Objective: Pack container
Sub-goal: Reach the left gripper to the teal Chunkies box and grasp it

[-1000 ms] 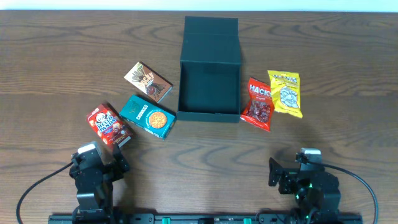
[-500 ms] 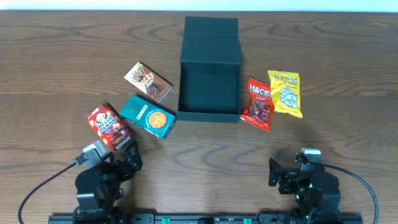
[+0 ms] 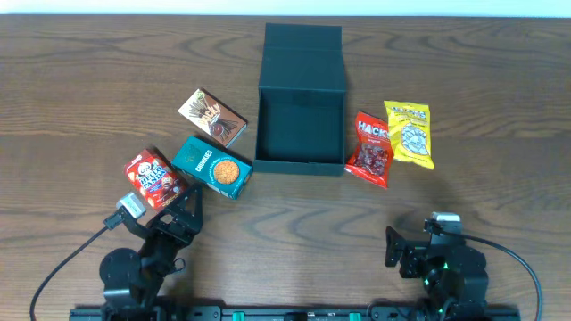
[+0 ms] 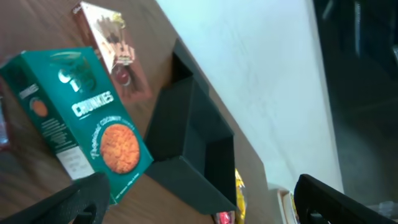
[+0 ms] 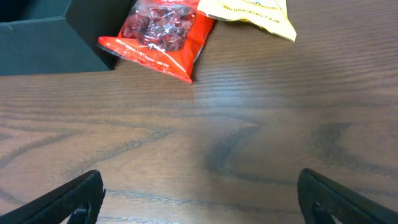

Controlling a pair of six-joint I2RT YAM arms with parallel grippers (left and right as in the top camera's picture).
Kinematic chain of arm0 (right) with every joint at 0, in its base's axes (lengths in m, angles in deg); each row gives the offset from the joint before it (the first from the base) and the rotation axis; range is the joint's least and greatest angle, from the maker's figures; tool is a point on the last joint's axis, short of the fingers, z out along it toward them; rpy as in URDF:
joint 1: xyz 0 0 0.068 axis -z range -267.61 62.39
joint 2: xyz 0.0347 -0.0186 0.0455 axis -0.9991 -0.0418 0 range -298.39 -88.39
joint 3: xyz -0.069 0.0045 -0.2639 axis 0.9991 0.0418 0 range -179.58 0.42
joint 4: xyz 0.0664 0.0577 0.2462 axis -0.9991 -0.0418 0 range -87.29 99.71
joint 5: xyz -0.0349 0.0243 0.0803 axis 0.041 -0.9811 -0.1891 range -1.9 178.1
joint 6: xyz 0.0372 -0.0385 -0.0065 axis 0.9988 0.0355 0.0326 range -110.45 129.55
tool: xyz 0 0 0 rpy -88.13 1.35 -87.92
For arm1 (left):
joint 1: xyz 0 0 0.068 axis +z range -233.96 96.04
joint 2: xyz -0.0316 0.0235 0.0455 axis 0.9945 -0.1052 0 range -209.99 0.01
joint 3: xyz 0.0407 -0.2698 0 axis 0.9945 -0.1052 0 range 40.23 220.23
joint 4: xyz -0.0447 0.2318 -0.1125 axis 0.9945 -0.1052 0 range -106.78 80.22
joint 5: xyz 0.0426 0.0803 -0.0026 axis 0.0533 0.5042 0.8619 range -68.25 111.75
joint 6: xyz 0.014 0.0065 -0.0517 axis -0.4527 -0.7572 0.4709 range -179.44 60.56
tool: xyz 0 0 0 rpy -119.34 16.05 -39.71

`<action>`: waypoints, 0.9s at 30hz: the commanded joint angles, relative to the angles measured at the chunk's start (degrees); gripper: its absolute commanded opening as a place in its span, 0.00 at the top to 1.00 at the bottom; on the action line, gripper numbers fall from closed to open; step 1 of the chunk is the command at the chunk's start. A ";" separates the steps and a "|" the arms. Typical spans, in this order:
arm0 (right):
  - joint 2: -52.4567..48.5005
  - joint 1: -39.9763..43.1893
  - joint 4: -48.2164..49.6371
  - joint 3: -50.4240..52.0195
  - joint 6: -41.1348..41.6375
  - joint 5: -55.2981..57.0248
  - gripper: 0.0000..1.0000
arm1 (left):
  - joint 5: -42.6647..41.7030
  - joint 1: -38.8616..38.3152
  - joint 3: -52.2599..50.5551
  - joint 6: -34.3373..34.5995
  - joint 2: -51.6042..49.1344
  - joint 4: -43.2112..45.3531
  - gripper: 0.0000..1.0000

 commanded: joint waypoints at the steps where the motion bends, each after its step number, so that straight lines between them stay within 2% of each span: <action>1: 0.35 0.61 -0.39 0.76 1.03 -0.24 0.01 | -1.01 0.35 2.95 0.44 -4.20 -0.02 0.04; 4: 0.35 0.61 -0.39 0.76 1.03 -0.24 0.01 | -1.40 0.35 5.86 -1.49 -11.02 -0.07 0.04; 9: 0.35 0.61 -0.39 0.76 1.03 -0.24 0.01 | -1.44 0.31 18.99 -8.70 -30.56 -7.56 0.04; 13: 0.35 0.61 -0.39 0.76 1.03 -0.24 0.01 | 1.11 -0.48 35.12 -14.01 -48.15 -22.49 0.04; 17: 0.35 0.61 -0.39 0.76 1.03 -0.24 0.01 | 9.44 -6.40 49.92 -14.99 -64.50 -34.47 0.04; 20: 0.35 0.61 -0.39 0.76 1.03 -0.24 0.01 | 12.20 -10.86 55.74 -10.64 -74.69 -37.97 0.04; 24: 0.35 0.61 -0.39 0.76 1.03 -0.24 0.01 | 12.22 -12.00 56.13 2.32 -83.12 -37.42 0.05; 27: 0.35 0.61 -0.39 0.76 1.03 -0.24 0.01 | 12.22 -11.98 56.13 7.85 -87.56 -34.80 0.04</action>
